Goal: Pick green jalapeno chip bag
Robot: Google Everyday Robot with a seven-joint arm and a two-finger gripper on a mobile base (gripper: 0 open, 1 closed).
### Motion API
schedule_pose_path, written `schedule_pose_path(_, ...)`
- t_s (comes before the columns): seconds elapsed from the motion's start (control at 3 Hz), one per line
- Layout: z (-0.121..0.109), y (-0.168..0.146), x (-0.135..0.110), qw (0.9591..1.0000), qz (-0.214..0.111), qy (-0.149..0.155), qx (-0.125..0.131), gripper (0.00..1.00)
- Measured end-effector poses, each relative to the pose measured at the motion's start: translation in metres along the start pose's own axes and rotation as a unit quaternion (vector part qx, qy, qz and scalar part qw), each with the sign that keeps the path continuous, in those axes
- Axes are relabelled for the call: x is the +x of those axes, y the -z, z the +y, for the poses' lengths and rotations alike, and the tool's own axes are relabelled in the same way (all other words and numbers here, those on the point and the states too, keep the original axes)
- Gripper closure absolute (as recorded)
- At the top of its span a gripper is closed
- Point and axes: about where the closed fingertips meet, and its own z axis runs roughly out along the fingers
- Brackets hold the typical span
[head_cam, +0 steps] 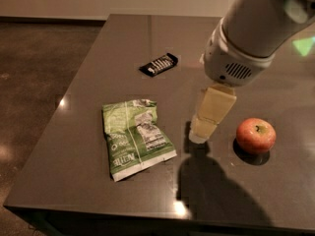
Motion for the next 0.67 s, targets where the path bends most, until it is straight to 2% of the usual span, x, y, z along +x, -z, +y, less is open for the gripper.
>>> schedule_pose_path(0.33, 0.013, -0.022, -0.035, 1.0, -0.006, 0.002, 0.001, 0.0)
schedule_pose_path(0.67, 0.018, -0.048, -0.06, 0.9999, 0.005, -0.016, -0.003, 0.0)
